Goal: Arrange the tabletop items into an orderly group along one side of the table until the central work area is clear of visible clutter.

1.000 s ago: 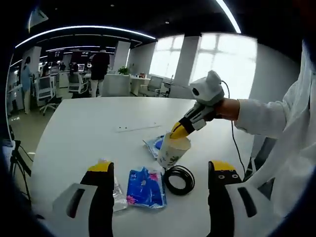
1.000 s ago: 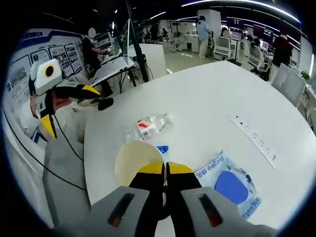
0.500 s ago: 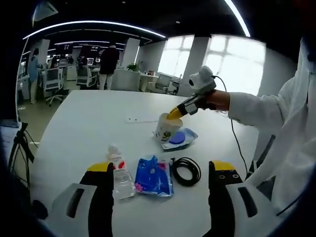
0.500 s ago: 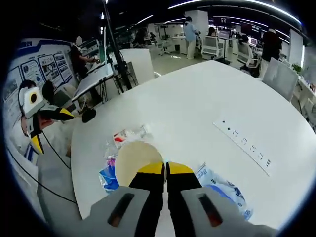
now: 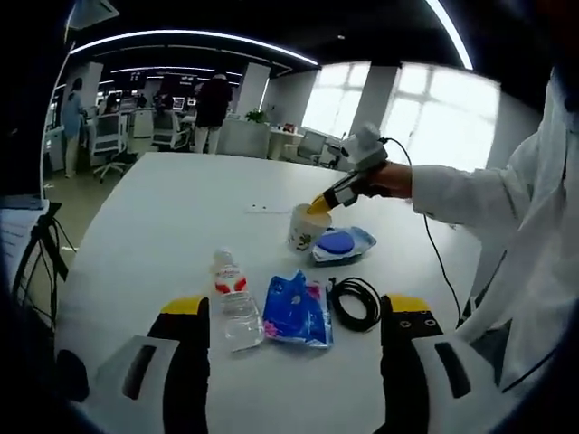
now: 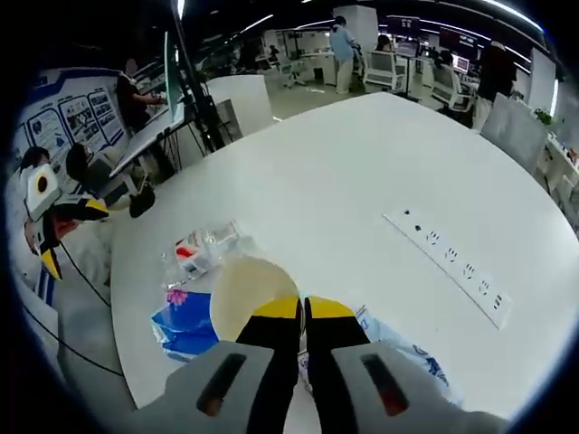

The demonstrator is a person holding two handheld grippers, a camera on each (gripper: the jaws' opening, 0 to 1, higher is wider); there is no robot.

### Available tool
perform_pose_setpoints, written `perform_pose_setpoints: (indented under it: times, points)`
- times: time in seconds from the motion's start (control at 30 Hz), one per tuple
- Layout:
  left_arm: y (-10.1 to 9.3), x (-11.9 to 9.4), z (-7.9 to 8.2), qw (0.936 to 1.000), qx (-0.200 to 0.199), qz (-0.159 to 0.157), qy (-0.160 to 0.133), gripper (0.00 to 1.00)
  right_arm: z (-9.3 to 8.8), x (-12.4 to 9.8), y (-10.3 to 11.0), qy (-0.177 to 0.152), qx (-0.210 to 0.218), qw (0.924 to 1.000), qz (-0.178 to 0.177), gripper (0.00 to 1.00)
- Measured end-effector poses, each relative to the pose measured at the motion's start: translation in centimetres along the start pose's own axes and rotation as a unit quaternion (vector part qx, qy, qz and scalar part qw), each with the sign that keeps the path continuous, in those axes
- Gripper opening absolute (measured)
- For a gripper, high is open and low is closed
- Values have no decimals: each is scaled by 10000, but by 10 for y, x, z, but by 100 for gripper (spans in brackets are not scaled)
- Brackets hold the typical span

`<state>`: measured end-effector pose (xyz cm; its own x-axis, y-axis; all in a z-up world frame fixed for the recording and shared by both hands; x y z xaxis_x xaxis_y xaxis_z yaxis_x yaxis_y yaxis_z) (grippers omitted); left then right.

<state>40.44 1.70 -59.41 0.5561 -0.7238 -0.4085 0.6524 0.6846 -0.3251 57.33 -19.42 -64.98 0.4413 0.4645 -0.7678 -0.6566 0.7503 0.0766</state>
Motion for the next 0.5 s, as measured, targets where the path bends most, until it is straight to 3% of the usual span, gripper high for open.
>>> perform_pose_setpoints:
  times: [0.5]
  points:
    - [3,5,-12,9999,-131,-7,87,75,-13,19,-13,198,233,9995,-47,0]
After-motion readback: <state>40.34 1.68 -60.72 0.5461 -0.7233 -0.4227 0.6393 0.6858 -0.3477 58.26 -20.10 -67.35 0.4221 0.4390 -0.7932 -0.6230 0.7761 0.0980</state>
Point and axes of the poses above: the point that each gripper's makers call its tool centre point, and the gripper's own axes: x roughly forward along the fingers, y roughly to its left, z roughly out of its top, the point moved 2 cm from there along -x, roughly backward along the fingers, and after that the axes turned 5 degrees about -z, right-handed, at the moved point
